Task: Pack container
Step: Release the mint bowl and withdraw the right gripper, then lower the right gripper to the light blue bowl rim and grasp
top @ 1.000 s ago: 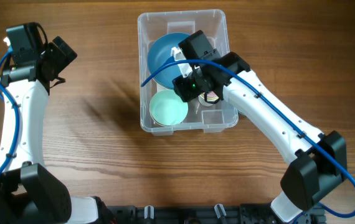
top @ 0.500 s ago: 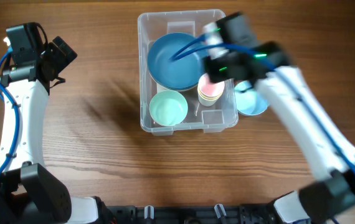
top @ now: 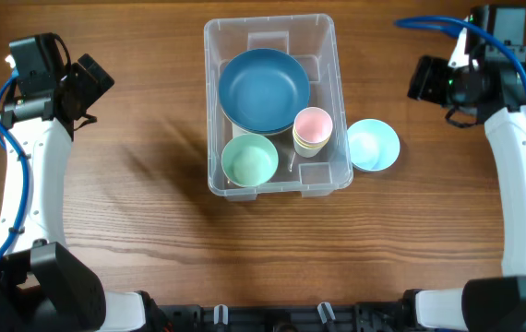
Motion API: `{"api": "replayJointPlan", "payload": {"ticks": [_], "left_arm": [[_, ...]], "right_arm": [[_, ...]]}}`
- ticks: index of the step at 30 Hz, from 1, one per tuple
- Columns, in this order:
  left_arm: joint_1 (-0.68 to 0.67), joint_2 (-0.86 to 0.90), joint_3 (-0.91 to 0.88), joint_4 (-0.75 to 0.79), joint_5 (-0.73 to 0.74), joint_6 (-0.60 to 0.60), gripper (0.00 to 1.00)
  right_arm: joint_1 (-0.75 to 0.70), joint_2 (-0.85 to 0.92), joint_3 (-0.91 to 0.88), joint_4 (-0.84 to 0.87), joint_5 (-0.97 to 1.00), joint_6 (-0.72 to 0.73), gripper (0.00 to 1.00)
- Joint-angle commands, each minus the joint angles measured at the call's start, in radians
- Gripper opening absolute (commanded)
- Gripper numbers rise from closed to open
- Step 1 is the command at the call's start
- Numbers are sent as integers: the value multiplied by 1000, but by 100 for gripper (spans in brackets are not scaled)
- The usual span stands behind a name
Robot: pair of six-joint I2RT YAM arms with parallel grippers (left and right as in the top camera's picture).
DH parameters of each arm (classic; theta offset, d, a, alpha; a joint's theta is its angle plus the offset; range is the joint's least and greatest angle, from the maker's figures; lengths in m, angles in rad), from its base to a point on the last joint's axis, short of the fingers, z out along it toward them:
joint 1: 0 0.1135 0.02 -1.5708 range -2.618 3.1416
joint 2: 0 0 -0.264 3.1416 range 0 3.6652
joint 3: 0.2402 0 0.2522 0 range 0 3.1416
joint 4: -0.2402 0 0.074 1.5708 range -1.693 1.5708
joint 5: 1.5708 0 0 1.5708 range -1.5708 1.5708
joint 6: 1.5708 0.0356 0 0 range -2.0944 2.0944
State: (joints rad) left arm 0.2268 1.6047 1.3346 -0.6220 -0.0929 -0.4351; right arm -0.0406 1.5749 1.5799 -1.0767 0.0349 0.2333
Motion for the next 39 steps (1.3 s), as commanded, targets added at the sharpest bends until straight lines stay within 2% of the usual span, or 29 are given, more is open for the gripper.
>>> {"api": "replayJointPlan", "payload": {"ticks": [1, 4, 7, 13, 16, 19, 28, 30, 35, 39], "left_arm": [[5, 8, 8, 3, -10, 0, 100], [5, 8, 8, 4, -10, 0, 100], [5, 8, 8, 4, -10, 0, 100], [5, 8, 8, 3, -10, 0, 100], [5, 8, 8, 4, -10, 0, 100], [5, 8, 8, 4, -10, 0, 100], [5, 8, 8, 4, -10, 0, 100], [5, 8, 8, 4, -10, 0, 100], [5, 8, 8, 4, -10, 0, 100], [5, 8, 8, 3, -10, 0, 100]], "right_arm": [[4, 60, -70, 2, 9, 40, 73], [3, 97, -143, 4, 10, 76, 68], [2, 117, -221, 34, 9, 119, 67], [3, 120, -385, 179, -16, 163, 65], [3, 120, -435, 242, -17, 163, 59], [3, 120, -473, 294, -17, 164, 45], [3, 122, -598, 502, -18, 188, 43], [3, 122, -614, 534, -17, 188, 39], [3, 122, -626, 544, -17, 188, 31], [3, 127, -626, 542, -16, 188, 31]]}}
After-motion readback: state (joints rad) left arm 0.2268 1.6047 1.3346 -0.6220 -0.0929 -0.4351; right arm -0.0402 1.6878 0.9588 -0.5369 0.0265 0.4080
